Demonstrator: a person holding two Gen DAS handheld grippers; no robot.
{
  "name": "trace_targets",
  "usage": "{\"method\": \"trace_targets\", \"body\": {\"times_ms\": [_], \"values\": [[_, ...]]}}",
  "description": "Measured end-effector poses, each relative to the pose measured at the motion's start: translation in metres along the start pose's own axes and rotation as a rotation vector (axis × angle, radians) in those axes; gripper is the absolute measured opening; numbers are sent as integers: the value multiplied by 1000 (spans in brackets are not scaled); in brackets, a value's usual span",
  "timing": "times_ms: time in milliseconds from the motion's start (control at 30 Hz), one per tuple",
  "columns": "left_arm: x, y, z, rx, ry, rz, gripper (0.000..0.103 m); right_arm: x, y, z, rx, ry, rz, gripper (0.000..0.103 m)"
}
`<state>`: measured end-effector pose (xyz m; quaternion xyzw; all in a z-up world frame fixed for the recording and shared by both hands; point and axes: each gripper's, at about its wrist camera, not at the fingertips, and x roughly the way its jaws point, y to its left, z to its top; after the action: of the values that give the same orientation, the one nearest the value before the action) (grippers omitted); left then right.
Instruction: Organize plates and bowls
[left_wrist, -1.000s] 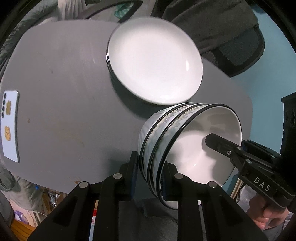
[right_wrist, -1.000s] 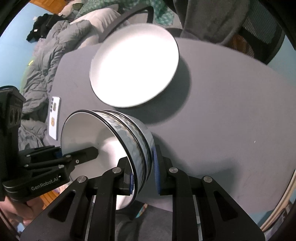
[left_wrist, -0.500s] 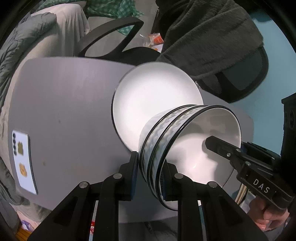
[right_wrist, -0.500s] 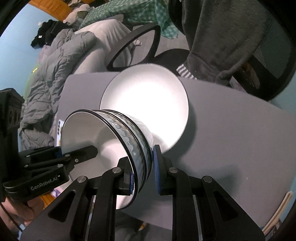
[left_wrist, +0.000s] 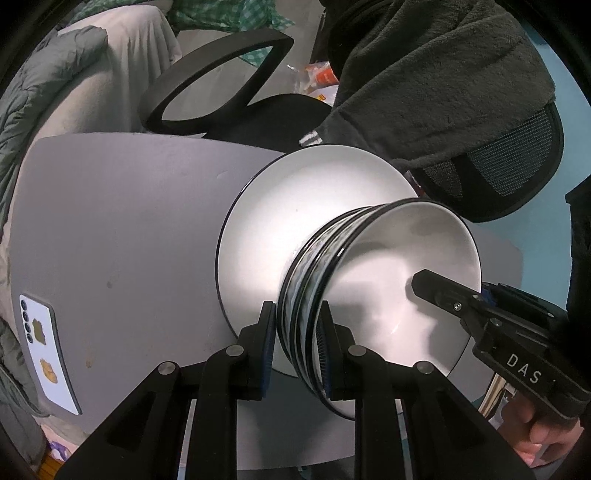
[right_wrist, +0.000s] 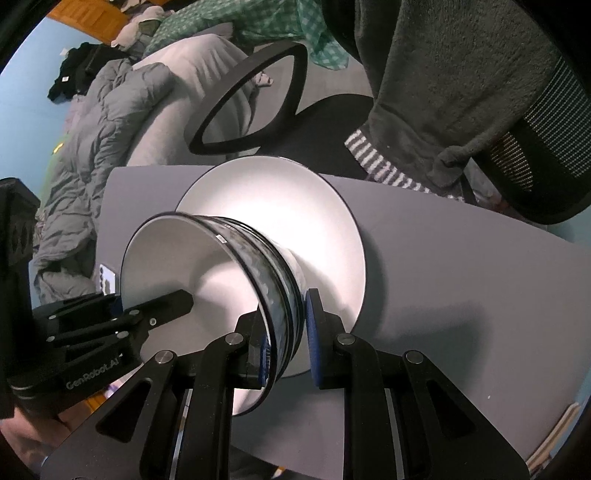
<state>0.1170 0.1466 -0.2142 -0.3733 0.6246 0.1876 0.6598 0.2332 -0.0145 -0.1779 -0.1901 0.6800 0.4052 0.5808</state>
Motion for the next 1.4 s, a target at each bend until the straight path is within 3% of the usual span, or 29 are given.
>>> {"method": "trace_targets", "body": {"times_ms": [267,400,500,567,667,733,833,933,1067,1400], "values": [[0,3,-1,3,-12,-31,21,1,3,3,-32,16,-17,21],[-7,7,-3,4,-57,-13,34,1,3,1,-42,8,-71,26],[-22,8,-9,20,-110,16,48,-8,3,-3,-43,-33,-106,39],[-34,9,-13,24,-147,26,53,-19,2,-5,-36,-65,-122,54],[-61,11,-23,24,-217,32,59,-38,3,-9,-43,-114,-153,59],[-76,12,-28,33,-249,44,72,-51,6,-11,-52,-151,-170,63],[-110,10,-39,55,-319,66,73,-82,15,-18,-77,-229,-198,68],[-138,9,-51,62,-362,56,79,-106,22,-25,-95,-282,-204,69],[-167,4,-69,78,-411,39,79,-141,37,-40,-112,-357,-203,69],[-210,-14,-107,142,-490,39,79,-185,72,-72,-101,-445,-197,70]]}}
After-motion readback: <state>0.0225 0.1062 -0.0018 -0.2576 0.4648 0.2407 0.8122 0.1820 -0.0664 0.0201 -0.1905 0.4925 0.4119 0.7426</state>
